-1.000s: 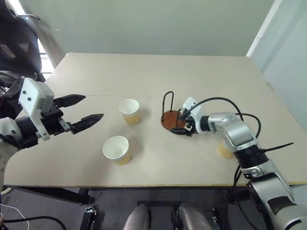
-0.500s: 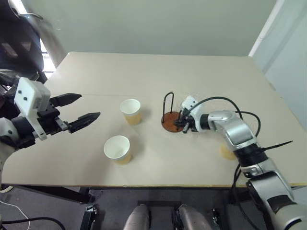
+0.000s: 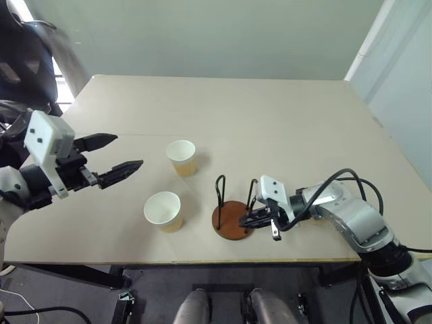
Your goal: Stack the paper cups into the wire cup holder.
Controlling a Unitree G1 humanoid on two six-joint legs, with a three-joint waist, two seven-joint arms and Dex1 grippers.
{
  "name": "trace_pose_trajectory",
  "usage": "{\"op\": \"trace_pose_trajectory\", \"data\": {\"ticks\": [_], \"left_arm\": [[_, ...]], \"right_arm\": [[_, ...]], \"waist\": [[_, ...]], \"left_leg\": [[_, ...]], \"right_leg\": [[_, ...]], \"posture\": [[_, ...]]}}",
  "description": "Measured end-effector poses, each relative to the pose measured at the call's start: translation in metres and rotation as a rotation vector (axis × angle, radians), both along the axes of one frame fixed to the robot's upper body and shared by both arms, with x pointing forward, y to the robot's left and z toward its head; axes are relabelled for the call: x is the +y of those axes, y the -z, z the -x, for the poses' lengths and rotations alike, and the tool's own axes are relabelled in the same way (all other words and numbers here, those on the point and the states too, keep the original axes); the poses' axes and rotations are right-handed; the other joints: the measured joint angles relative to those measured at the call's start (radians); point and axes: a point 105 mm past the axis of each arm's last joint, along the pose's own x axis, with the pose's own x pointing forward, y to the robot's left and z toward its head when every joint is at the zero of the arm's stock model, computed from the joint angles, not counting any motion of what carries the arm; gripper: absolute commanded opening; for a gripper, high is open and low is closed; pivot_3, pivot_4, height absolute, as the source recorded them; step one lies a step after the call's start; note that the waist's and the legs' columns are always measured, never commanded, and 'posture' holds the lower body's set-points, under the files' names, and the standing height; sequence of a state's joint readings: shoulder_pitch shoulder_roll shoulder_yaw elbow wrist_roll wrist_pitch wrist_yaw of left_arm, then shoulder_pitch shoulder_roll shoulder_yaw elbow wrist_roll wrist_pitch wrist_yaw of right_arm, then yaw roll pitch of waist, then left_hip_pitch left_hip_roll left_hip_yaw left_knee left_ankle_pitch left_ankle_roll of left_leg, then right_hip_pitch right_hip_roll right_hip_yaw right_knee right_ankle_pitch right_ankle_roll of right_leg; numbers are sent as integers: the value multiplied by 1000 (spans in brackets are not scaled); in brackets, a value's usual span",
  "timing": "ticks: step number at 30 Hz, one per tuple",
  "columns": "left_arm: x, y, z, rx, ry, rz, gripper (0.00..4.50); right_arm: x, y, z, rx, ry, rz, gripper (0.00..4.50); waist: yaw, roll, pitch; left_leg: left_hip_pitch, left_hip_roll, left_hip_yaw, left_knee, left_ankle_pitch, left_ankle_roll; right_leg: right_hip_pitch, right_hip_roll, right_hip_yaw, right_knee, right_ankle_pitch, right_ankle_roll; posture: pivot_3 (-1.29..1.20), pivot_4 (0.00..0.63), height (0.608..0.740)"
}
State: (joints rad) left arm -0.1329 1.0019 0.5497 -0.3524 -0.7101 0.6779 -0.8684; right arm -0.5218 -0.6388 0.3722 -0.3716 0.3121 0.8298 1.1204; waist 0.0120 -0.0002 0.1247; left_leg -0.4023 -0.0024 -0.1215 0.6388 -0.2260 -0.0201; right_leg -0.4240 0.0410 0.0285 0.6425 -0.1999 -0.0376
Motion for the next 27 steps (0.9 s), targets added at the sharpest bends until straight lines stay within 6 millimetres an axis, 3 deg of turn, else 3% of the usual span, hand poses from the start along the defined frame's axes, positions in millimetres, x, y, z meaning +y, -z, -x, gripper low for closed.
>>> {"op": "trace_pose_trajectory", "data": {"ticks": [9,12,18,22,27], "left_arm": [[1,-2,-5,0,-1,-5,4500],[2,-3,-5,-4,0,-7,4500],[3,-3,-5,-5,-5,-17,4500],[4,-3,-6,-6,-8,-16,4500],[5,-7,-10,-17,5,-6,4500]], "right_arm": [[2,4,-4,-43,29,22,28],[4,4,-3,-50,12,23,692],[5,0,-4,-90,-42,43,2751],[-14,3,0,-126,-119,165,4162],[-60,-11,4,-211,-245,391,4162]], "waist": [[0,0,0],[0,0,0],[0,0,0],[4,0,0],[6,-1,0]], "left_leg": [[-1,3,-2,5,0,0],[-2,3,-2,5,-1,0],[-2,3,-3,5,-2,0],[-3,3,-3,6,-3,1],[-4,3,-3,7,-5,0]], "right_leg": [[1,6,3,0,-1,-4],[1,6,3,0,-1,-3],[1,6,3,0,-1,-1],[1,6,3,-1,-2,0],[1,6,2,-1,-2,0]], "posture": [[0,150,740],[0,150,740],[0,150,740],[0,150,740],[0,150,740]]}}
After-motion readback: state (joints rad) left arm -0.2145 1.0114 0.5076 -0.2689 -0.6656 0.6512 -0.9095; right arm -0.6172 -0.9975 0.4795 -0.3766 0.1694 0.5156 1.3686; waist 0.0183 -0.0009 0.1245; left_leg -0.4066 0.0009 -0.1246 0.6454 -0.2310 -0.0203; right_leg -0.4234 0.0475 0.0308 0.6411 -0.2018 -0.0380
